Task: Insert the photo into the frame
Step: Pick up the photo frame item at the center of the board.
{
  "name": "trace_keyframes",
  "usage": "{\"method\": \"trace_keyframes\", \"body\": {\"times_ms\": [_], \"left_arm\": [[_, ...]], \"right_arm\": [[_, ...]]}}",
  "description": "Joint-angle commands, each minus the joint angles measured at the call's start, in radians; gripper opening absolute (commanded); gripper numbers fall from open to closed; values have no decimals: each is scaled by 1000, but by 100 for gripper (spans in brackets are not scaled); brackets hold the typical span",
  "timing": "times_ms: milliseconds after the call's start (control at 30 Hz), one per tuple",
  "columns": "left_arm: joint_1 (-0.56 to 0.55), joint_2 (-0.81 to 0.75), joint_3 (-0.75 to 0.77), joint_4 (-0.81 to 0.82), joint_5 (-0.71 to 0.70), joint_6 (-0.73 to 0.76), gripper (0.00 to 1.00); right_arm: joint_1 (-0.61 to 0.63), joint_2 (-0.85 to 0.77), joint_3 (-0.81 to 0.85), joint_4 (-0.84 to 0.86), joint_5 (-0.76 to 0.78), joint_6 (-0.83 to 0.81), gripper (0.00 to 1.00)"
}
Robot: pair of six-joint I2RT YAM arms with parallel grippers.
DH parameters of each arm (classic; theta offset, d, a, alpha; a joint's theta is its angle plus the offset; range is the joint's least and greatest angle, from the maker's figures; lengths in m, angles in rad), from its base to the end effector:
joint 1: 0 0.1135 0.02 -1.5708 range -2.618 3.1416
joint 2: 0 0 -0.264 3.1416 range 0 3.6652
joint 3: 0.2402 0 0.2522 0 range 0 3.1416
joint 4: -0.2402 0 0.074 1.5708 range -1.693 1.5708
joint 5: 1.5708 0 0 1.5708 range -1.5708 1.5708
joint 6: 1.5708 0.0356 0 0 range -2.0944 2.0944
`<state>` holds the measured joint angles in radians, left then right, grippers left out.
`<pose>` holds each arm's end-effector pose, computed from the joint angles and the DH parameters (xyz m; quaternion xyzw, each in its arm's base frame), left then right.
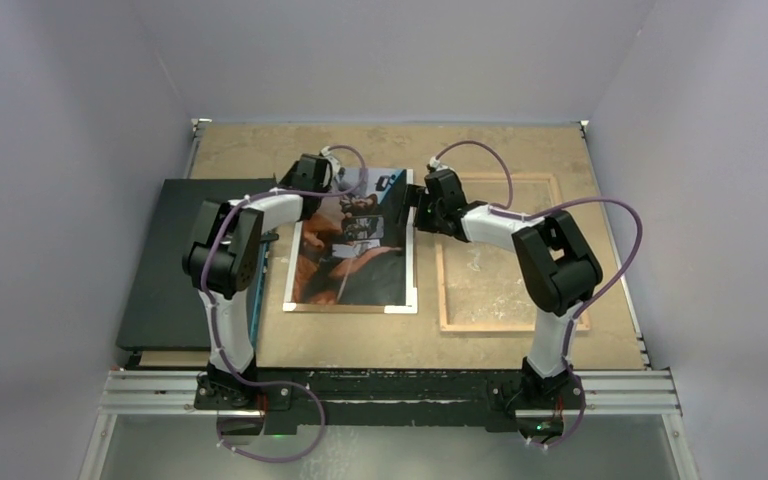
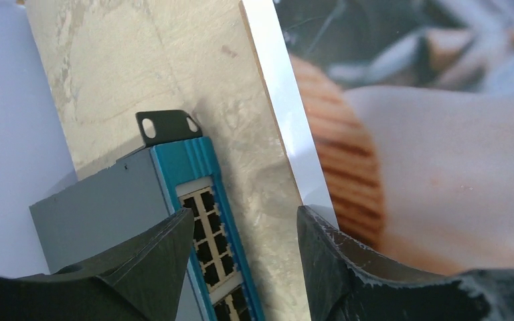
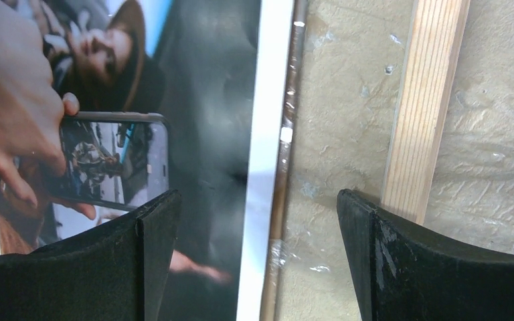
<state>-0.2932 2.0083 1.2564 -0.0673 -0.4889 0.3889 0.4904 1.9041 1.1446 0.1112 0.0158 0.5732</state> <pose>0.4105 -0.1065 0.1521 0.2182 0.8803 0.2419 0.3449 0.3643 0.1939 0.1716 0.0406 0.8946 0.2196 0.3872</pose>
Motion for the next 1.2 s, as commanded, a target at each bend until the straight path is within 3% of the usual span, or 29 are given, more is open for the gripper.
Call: {"method": "trace_keyframes", "body": {"times_ms": [0, 167, 467, 1167], "left_arm": [[-61, 6, -36, -4, 44, 1, 57], [-67, 1, -43, -3, 25, 29, 58], [-67, -79, -14, -124, 154, -57, 61], [-63, -81, -112, -78, 195, -133, 60]], "right_arm": [[-10, -38, -48, -6, -13, 26, 89], [-21, -54, -82, 7, -13, 33, 89], [-30, -69, -102, 12, -63, 45, 88], [-66, -190, -143, 120, -295, 121, 87]]}}
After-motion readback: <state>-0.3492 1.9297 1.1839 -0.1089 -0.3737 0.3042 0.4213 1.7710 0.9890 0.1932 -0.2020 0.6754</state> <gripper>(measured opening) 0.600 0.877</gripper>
